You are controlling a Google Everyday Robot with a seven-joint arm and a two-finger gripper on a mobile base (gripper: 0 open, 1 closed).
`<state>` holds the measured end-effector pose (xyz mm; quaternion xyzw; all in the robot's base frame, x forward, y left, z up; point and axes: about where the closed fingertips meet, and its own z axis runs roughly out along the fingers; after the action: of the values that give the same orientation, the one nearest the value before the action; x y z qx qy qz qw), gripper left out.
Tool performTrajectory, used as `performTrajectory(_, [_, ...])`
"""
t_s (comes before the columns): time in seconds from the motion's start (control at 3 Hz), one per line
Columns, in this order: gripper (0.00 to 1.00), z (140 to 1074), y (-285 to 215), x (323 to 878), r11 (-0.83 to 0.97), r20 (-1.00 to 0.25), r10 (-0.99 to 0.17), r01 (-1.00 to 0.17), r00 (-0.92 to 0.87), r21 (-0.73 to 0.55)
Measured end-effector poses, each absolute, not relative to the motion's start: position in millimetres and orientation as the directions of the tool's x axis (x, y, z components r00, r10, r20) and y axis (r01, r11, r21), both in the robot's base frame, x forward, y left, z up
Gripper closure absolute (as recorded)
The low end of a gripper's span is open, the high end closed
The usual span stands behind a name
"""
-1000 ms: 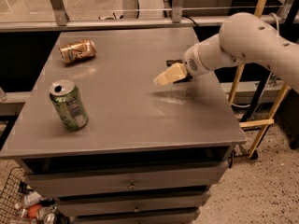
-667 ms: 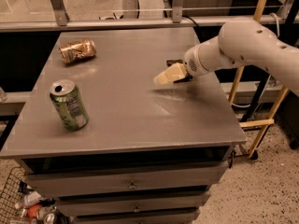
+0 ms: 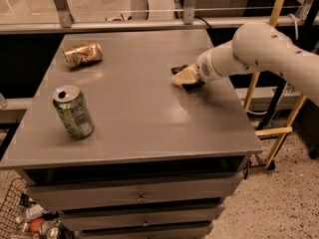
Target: Move rxbar chocolate near green can
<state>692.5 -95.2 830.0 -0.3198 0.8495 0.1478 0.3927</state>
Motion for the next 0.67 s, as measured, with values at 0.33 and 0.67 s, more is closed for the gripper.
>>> performTrajectory(0.33, [0.65, 832.7, -91.7, 695.1, 0.746, -0.768, -0.429, -0.665, -0.475, -0.005])
performTrajectory(0.67, [0.88, 842.6, -81.9, 691.2, 0.706, -0.79, -0.446, -0.708, -0.421, -0.022])
